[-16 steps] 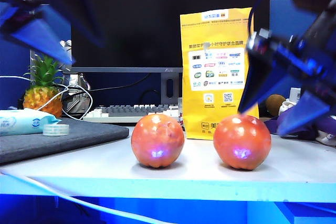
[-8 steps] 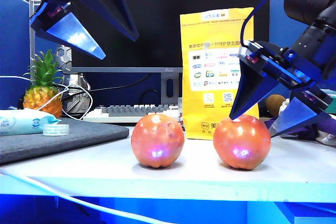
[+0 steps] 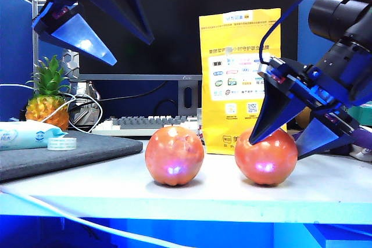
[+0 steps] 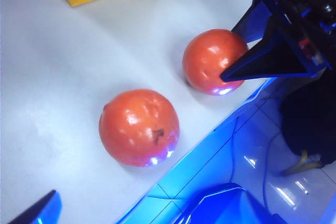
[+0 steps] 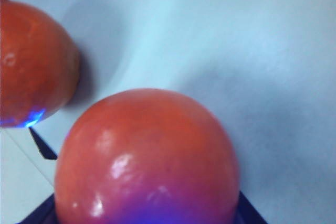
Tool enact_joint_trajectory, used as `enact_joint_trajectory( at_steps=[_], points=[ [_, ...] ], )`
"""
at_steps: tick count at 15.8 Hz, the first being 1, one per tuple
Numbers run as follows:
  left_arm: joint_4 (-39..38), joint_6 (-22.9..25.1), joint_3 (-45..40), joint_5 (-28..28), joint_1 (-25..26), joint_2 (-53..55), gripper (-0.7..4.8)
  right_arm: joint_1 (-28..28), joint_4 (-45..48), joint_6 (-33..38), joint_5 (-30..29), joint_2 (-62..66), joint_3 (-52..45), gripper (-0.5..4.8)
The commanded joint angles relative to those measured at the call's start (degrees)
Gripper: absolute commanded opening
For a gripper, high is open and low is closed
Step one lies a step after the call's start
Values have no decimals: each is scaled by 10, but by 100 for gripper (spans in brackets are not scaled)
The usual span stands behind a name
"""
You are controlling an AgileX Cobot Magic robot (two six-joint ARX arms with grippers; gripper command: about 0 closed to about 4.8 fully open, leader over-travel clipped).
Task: Pick up the orange and throw it into the yellow paper bag.
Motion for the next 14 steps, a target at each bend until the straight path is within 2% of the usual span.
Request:
enact_joint_trajectory(
  at_steps=[1, 3, 4, 6, 7, 9, 10, 12, 14],
  points=[
    [35, 1, 2, 0, 0, -2, 479, 1, 9, -4, -14, -2, 43, 135],
    [94, 19, 3, 1, 0, -6, 479, 0, -31, -4, -32, -2, 120, 136],
    [143, 25, 3, 1, 0, -11, 479, 0, -71, -4, -37, -2, 189, 136],
    [200, 25, 3, -4, 0, -19, 479, 1, -110, -4, -58, -2, 278, 136],
    [239, 29, 3, -12, 0, -21, 479, 1, -120, -4, -83, -2, 330, 136],
    [301, 36, 3, -12, 0, -23, 479, 1, -123, -5, -90, -2, 410, 136],
    [330, 56, 3, -13, 0, -23, 479, 0, -113, -27, -74, -2, 445, 136],
    [365, 76, 3, -13, 0, -23, 479, 0, -97, -109, 47, -2, 486, 139],
    [383, 93, 3, -30, 0, -23, 479, 0, -92, -197, 146, 0, 488, 140]
  ],
)
